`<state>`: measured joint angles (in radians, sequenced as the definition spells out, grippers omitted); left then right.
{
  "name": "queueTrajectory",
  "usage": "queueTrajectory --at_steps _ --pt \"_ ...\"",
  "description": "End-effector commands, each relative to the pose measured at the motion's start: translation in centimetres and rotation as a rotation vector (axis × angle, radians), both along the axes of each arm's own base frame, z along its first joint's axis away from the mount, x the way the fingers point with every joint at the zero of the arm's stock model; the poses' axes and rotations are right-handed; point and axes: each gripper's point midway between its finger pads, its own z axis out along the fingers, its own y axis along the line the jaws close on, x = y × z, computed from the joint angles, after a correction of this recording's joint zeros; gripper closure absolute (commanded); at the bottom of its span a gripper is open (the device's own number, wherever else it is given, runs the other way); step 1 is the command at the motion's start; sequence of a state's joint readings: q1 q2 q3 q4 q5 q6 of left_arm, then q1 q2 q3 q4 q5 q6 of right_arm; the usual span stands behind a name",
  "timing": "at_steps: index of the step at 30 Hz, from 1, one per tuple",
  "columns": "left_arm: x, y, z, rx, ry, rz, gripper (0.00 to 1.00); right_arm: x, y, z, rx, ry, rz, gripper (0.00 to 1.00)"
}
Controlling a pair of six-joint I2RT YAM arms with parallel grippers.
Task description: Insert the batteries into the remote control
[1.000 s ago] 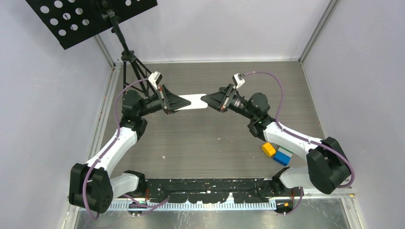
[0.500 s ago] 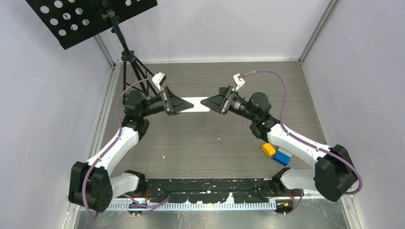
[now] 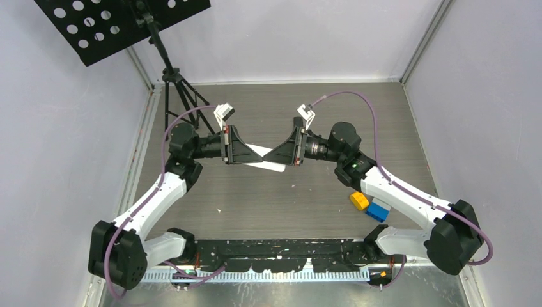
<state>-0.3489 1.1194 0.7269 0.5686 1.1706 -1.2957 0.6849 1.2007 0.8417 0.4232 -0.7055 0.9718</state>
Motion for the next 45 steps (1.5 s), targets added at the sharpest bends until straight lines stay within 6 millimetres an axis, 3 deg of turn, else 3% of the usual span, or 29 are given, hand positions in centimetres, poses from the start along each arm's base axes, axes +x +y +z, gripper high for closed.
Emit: queueTrajectory --at_steps 1,3,10,17,20,22,27,29,30,33,36,39,40,42,45 --pt "0.1 -0.1 2.9 -0.029 -0.108 0.040 1.00 -2.3 0.1 0.8 0.015 -0.062 0.084 0.46" --pt "0.7 0.0 2.6 -0.023 -0.088 0.060 1.00 -2.1 -0.3 1.2 0.033 -0.060 0.059 0.39" --pt "1.3 0.5 2.4 -0.030 -0.084 0.079 1.00 -1.3 -3.4 2.1 0.126 -0.034 -0.008 0.36" --pt "0.5 0.6 2.8 -0.039 -0.109 0.039 1.00 -1.0 -3.2 2.0 0.138 -0.018 0.006 0.34" --pt "0.3 0.6 3.0 -0.042 -0.115 0.036 1.00 -0.6 -2.7 2.2 0.158 -0.008 0.025 0.43" --pt "0.3 0.6 3.1 -0.045 -0.116 0.037 1.00 -0.3 -2.3 2.2 0.167 0.009 0.042 0.57" --pt "0.3 0.6 3.1 -0.050 -0.108 0.037 1.00 0.0 -1.7 2.7 0.224 0.024 0.086 0.69" --pt "0.4 0.6 3.0 -0.049 -0.101 0.037 1.00 0.2 -1.6 2.9 0.233 0.026 0.091 0.80" --pt "0.4 0.6 2.8 -0.047 -0.095 0.037 0.97 0.3 -1.5 3.0 0.239 0.024 0.091 0.85" --pt "0.8 0.5 2.3 -0.032 -0.085 0.051 0.73 0.8 -1.7 3.1 0.240 0.015 0.057 0.99" --pt "1.8 0.6 1.0 0.022 -0.069 0.108 0.39 2.4 -2.3 1.9 0.185 0.017 -0.045 1.00" --pt "3.1 1.2 -1.4 0.142 -0.044 0.202 0.16 4.3 -3.6 0.0 0.070 0.014 -0.187 1.00" --pt "3.7 1.7 -2.2 0.198 -0.041 0.251 0.03 5.1 -4.2 -1.0 0.009 0.018 -0.249 1.00" --pt "4.9 3.1 -4.4 0.331 -0.012 0.351 0.00 6.4 -6.3 -3.5 -0.190 -0.009 -0.387 1.00" --pt "6.2 5.4 -7.3 0.501 0.027 0.478 0.00 9.0 -11.0 -7.2 -0.504 -0.034 -0.623 1.00"
